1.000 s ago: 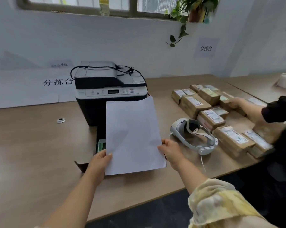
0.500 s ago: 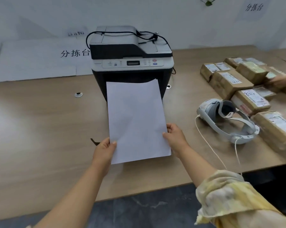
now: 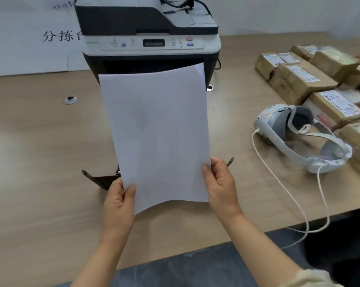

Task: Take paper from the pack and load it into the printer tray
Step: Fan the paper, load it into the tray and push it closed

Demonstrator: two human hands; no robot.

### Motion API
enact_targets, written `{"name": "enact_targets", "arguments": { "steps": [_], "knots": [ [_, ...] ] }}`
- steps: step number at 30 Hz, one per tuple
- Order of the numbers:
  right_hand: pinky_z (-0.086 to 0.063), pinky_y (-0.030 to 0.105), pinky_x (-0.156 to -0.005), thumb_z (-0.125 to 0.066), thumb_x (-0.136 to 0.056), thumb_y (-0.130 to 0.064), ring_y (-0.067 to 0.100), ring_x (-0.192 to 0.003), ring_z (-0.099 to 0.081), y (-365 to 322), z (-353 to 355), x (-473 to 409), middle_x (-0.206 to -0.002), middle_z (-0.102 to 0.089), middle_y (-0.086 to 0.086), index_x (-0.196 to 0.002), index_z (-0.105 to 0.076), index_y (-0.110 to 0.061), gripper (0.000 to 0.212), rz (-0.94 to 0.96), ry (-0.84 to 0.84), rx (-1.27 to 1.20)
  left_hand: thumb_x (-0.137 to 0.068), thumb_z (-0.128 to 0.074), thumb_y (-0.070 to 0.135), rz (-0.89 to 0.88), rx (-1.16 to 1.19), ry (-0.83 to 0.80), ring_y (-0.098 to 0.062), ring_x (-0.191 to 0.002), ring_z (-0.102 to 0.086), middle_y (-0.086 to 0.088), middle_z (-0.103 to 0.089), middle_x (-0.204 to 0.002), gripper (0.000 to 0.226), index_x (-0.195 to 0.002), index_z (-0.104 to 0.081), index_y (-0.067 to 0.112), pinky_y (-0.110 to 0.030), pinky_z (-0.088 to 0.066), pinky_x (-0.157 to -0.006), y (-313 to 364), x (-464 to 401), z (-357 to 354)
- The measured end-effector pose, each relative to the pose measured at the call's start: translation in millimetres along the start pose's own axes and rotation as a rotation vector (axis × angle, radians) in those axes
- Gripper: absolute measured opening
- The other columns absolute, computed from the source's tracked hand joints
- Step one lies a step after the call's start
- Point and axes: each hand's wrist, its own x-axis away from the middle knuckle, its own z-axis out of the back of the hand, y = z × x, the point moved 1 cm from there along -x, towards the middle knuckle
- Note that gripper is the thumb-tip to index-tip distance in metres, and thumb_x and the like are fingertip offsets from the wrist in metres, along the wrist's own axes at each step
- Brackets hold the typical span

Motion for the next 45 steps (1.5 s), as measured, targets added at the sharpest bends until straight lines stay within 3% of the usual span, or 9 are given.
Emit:
{"name": "enact_targets", "arguments": {
  "steps": [4,10,14,18,21,29,40,42,45],
  "knots": [
    [-0.053,0.023,-0.073,-0.049,-0.095,-0.013,0.003,-0.078,-0.062,9.2,2.8,4.2,-0.084,-0.068,-0.017,-0.095,-0.058,-0.030,0.019,0.098,-0.020,-0.023,-0.094,-0.050,0.013,-0.023,0.049,0.037,-0.002,-0.087,-0.067,0.012,-0.071,-0.093,0.018,-0.099,-0.058,0.029,-0.023,-0.056,-0.077,2.2,-2.3,-4.4],
    [-0.050,0.020,-0.072,-0.048,-0.093,-0.023,0.004,-0.078,-0.058,22.5,6.5,12.9,-0.084,-0.063,-0.015,-0.094,-0.056,-0.033,0.012,0.201,-0.012,-0.049,-0.096,-0.047,0.011,-0.126,0.031,0.137,0.014,-0.065,-0.058,0.014,-0.060,-0.078,0.013,-0.087,-0.053,0.019,-0.002,-0.046,-0.059,15.8,1.5,-10.7],
    [-0.048,0.011,-0.070,-0.047,-0.093,-0.011,-0.005,-0.074,-0.056,38.4,13.2,18.6,-0.082,-0.063,-0.021,-0.097,-0.053,-0.028,0.018,0.174,-0.008,-0.043,-0.094,-0.050,0.014,-0.128,-0.067,0.145,0.015,-0.068,-0.056,0.020,-0.063,-0.075,0.019,-0.081,-0.051,0.027,-0.001,-0.044,-0.061,0.3,5.3,-7.7],
    [-0.047,0.014,-0.065,-0.053,-0.092,-0.030,0.003,-0.070,-0.052,54.5,11.4,27.9,-0.076,-0.059,-0.015,-0.094,-0.057,-0.027,0.005,0.074,-0.003,-0.037,-0.092,-0.052,0.024,-0.053,-0.062,0.127,0.013,-0.073,-0.057,0.024,-0.066,-0.079,0.007,-0.089,-0.058,0.022,0.000,-0.044,-0.063,-20.3,11.7,-8.5],
    [-0.042,0.019,-0.059,-0.051,-0.087,-0.050,0.010,-0.065,-0.045,56.0,6.4,31.3,-0.071,-0.051,-0.003,-0.080,-0.053,-0.014,0.037,0.074,0.007,-0.063,-0.094,-0.049,0.024,-0.027,-0.017,0.144,0.015,-0.075,-0.060,0.019,-0.068,-0.084,0.012,-0.090,-0.061,0.025,0.000,-0.046,-0.064,-20.3,14.9,-11.7],
    [-0.046,0.008,-0.067,-0.045,-0.095,-0.010,-0.009,-0.070,-0.057,59.4,2.2,30.1,-0.073,-0.065,-0.024,-0.084,-0.055,-0.020,0.018,0.070,-0.025,-0.107,-0.087,-0.050,0.034,-0.027,0.022,0.143,0.013,-0.083,-0.061,0.028,-0.070,-0.085,0.015,-0.092,-0.061,0.025,-0.001,-0.046,-0.069,-16.5,13.7,-11.3],
    [-0.051,0.016,-0.076,-0.050,-0.092,-0.040,0.008,-0.079,-0.064,75.4,-1.5,33.4,-0.090,-0.070,-0.005,-0.098,-0.062,-0.030,0.017,0.038,-0.034,0.011,-0.095,-0.048,0.017,0.046,-0.089,0.128,0.019,-0.082,-0.059,0.020,-0.066,-0.092,0.016,-0.105,-0.059,0.023,0.005,-0.041,-0.069,-37.5,13.3,-15.4],
    [-0.047,0.017,-0.067,-0.047,-0.087,-0.055,0.009,-0.065,-0.054,82.6,0.0,35.4,-0.083,-0.064,0.006,-0.094,-0.061,-0.031,0.028,0.040,-0.026,0.125,-0.095,-0.049,0.017,0.044,-0.155,0.124,0.020,-0.082,-0.057,0.018,-0.064,-0.094,0.017,-0.108,-0.059,0.021,0.005,-0.040,-0.068,-43.6,13.4,-15.1],
    [-0.032,0.010,-0.051,-0.055,-0.092,-0.030,0.002,-0.052,-0.034,83.3,2.7,33.6,-0.059,-0.046,-0.008,-0.073,-0.052,-0.032,0.020,0.069,0.033,0.253,-0.092,-0.054,0.019,0.062,-0.252,0.150,0.017,-0.067,-0.054,0.015,-0.062,-0.068,0.009,-0.088,-0.061,0.023,0.000,-0.038,-0.060,-45.4,13.5,-11.4]
  ]
}}
